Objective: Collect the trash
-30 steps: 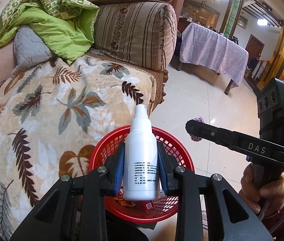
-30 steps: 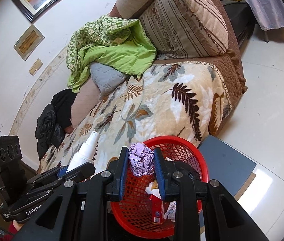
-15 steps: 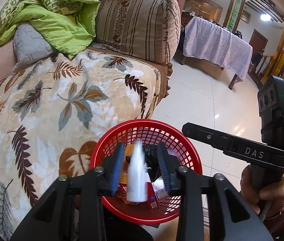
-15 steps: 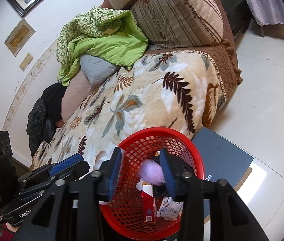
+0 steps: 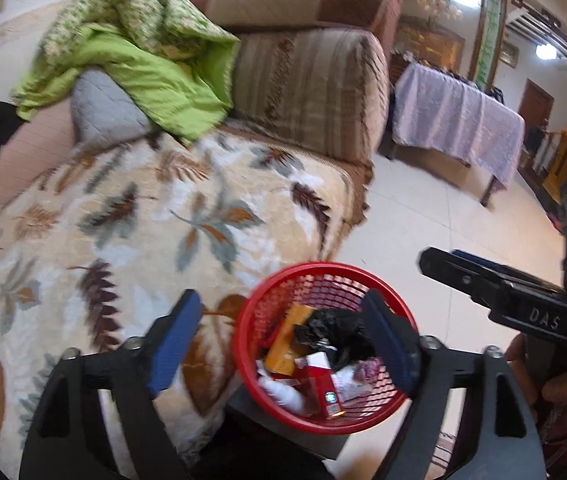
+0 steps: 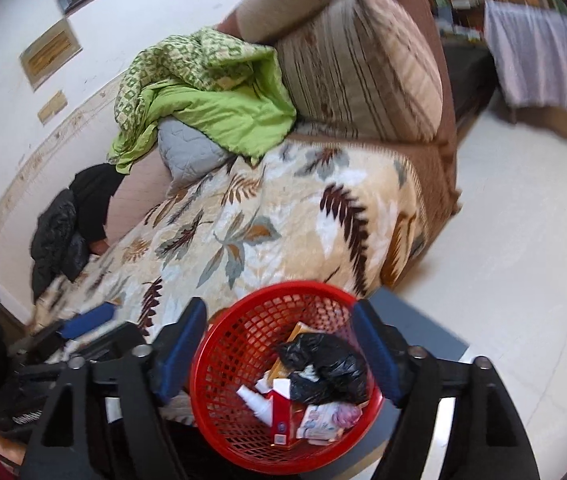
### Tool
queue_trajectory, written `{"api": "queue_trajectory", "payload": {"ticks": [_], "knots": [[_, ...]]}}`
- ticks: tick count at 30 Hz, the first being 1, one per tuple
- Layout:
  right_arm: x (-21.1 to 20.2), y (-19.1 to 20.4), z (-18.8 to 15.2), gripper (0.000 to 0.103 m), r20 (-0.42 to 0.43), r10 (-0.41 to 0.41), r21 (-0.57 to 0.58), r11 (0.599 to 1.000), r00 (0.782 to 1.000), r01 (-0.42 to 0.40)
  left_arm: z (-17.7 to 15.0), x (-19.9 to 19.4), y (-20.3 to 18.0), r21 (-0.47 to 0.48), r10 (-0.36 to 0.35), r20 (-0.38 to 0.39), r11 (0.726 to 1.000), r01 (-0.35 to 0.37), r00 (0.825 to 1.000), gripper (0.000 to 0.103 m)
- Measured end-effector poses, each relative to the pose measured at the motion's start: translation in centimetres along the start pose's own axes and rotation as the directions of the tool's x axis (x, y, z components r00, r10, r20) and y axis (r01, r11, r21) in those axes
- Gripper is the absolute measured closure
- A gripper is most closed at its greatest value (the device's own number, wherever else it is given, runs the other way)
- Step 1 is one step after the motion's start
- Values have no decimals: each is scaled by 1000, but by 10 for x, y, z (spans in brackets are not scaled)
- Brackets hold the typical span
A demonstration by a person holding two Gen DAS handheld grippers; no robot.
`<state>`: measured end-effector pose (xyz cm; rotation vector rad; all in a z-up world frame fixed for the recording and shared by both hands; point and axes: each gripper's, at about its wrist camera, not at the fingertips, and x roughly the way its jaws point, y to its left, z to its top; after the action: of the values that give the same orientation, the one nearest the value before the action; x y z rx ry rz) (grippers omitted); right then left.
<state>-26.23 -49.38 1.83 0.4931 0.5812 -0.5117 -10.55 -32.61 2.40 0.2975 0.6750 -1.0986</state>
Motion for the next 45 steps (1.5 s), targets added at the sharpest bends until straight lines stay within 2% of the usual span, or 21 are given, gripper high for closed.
{"api": "queue_trajectory", "payload": {"ticks": [4, 6, 9, 13, 18, 22, 25, 28, 32, 33, 36, 40, 45], "knots": [[-16, 26, -2, 2, 62, -125, -76, 989, 990, 129, -3, -27, 14, -19, 83, 62, 996, -82, 995, 7], [-21, 39, -6, 0, 89, -204, -101, 972, 975, 213, -5, -37, 20, -24, 117, 78, 993, -115, 990, 4], [-20, 55, -14, 0, 71, -325, -133, 934, 943, 332, -14, -50, 27, -24, 180, 77, 984, -179, 981, 3], [-22, 66, -27, 1, 29, -403, -119, 907, 915, 403, -32, -70, 37, -24, 263, 84, 965, -261, 961, 3], [-23, 88, -45, 0, -43, -372, -197, 913, 927, 357, -60, -99, 49, -51, 328, 98, 944, -325, 940, 3], [-32, 114, -65, 1, 24, -385, -271, 886, 923, 376, -81, -114, 55, -61, 371, 97, 928, -367, 924, 3], [-48, 128, -76, 1, 82, -355, -289, 886, 931, 363, -92, -125, 59, -83, 418, 107, 908, -410, 902, 3], [-60, 141, -79, 0, 140, -349, -311, 873, 926, 376, -98, -134, 62, -99, 448, 107, 893, -439, 888, 3], [-71, 147, -83, 0, 124, -298, -325, 889, 947, 322, -104, -136, 62, -95, 500, 99, 866, -491, 861, 3], [-71, 146, -85, 0, 108, -289, -325, 894, 951, 308, -105, -135, 61, -86, 502, 94, 865, -495, 860, 3], [-71, 142, -87, 0, 92, -288, -307, 902, 953, 302, -107, -127, 60, -40, 480, 66, 877, -478, 875, 3], [-75, 135, -89, 0, 103, -287, -271, 913, 953, 304, -110, -124, 61, -56, 464, 58, 886, -461, 884, 3], [-70, 128, -88, 0, 78, -292, -248, 920, 953, 302, -111, -119, 66, -80, 446, 38, 894, -442, 894, 3]]}}
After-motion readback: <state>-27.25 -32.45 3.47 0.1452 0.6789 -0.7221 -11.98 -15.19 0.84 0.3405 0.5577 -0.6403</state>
